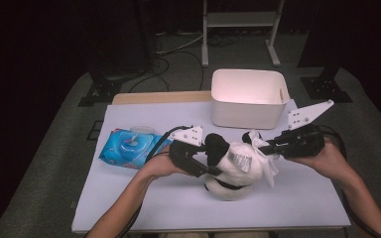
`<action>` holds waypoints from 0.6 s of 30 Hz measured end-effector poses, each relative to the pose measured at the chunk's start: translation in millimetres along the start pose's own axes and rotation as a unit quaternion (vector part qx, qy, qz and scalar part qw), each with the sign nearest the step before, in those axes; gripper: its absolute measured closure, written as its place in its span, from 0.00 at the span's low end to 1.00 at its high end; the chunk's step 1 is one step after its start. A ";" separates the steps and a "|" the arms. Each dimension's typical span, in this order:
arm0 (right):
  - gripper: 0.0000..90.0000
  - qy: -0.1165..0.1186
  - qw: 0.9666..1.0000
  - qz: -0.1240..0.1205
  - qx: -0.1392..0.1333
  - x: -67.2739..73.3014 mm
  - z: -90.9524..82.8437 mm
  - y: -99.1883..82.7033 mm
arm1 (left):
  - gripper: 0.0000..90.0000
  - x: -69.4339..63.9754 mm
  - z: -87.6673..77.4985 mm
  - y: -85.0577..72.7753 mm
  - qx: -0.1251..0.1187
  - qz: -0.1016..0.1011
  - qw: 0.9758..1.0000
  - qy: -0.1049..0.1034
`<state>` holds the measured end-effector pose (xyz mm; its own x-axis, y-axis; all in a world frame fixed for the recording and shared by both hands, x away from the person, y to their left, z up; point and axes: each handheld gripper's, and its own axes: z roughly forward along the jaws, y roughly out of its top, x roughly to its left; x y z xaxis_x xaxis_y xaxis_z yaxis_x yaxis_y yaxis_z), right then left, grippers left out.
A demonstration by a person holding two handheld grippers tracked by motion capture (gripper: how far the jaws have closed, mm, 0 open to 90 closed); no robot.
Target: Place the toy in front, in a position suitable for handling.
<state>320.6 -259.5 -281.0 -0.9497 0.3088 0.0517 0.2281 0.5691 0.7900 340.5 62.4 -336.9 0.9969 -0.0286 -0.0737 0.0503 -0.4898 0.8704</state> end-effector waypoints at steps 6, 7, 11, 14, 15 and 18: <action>0.90 -0.009 1.000 -0.001 -0.005 -8.9 -0.3 9.5 | 0.49 -2.6 -4.4 -1.9 0.007 0.022 1.000 -0.015; 0.90 -0.012 1.000 -0.001 -0.005 -10.4 -0.1 11.6 | 0.49 -3.6 -4.7 -1.7 0.009 0.026 0.999 -0.017; 0.90 -0.019 1.000 -0.002 -0.003 -14.5 2.0 17.5 | 0.49 -5.0 -5.3 -1.2 0.011 0.031 0.999 -0.019; 0.90 -0.021 1.000 -0.007 0.004 -13.4 4.7 20.3 | 0.49 -3.5 -7.9 -2.4 0.010 0.027 0.999 -0.014; 0.90 -0.020 1.000 -0.006 0.003 -12.4 4.7 20.0 | 0.49 -3.2 -9.3 -2.6 0.010 0.025 1.000 -0.013; 0.90 -0.017 1.000 -0.007 0.003 -8.9 5.8 17.6 | 0.49 -2.3 -12.6 -2.7 0.011 0.024 1.000 -0.008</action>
<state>334.3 -247.8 -271.1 -0.9453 0.3256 0.0201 0.2157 0.5777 0.7873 338.9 74.8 -332.9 0.9970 -0.0655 -0.0405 0.0018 -0.5065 0.8622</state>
